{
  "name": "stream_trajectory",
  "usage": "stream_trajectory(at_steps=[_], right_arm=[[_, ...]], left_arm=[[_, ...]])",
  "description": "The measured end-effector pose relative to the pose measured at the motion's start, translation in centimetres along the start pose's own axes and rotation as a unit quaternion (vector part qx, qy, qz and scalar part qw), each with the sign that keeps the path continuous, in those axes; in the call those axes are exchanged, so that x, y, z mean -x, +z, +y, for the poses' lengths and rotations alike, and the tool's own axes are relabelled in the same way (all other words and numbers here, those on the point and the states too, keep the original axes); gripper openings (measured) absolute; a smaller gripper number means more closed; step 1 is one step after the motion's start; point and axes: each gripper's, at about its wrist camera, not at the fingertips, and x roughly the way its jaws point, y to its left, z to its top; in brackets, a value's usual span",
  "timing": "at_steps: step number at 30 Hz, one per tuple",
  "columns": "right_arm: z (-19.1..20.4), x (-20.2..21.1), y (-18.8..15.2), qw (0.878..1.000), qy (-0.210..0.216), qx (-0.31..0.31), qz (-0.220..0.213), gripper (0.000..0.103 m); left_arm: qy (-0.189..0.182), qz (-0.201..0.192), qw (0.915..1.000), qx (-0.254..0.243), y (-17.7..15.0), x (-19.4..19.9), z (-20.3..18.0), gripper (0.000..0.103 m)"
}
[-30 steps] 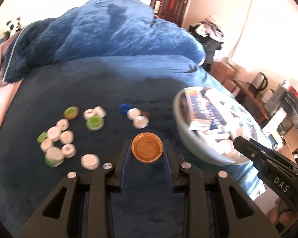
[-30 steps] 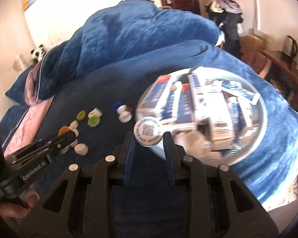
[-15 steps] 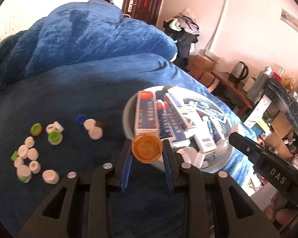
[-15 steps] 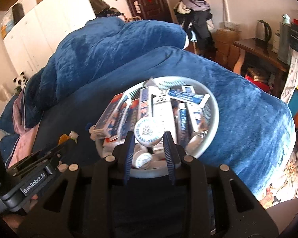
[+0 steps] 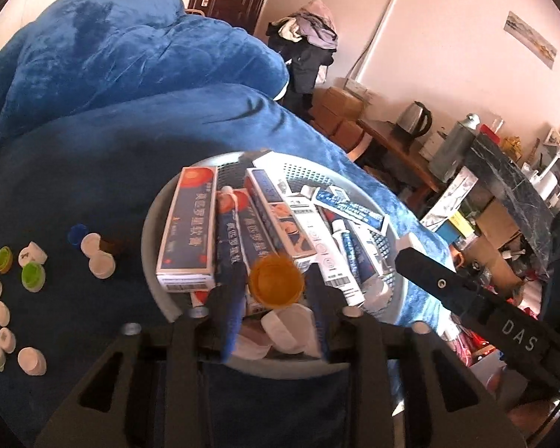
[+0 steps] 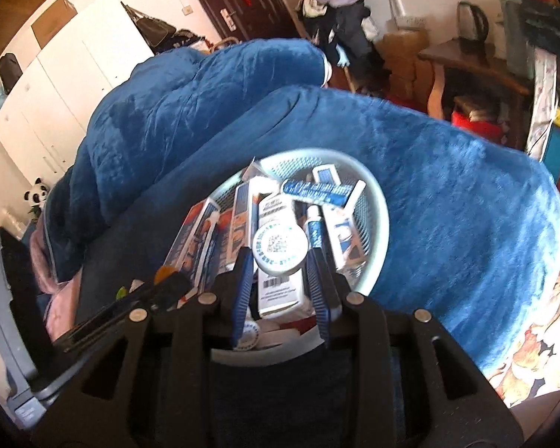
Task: Organize objects
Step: 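Open both grippers to drop the caps into the basket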
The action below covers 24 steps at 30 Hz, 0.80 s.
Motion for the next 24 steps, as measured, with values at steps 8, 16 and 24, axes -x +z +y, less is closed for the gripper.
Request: stream_trajectory(at_steps=[8,16,24], right_arm=[[-0.4,1.5,-0.3,0.999,-0.034,-0.012,-0.036,0.090],[0.7,0.7,-0.9,0.996,-0.084,0.041,-0.017,0.103],[3.1,0.1,-1.8,0.992,-0.085,0.091,-0.013,0.103]], left_arm=[[0.033,-0.024,0.9991,0.007,-0.3,2.5,1.2,0.100],[0.105,-0.037,0.9934,0.028,-1.3,4.8,4.5,0.102],[0.134,-0.041,0.9889,0.048,-2.5,6.6,7.2,0.102]])
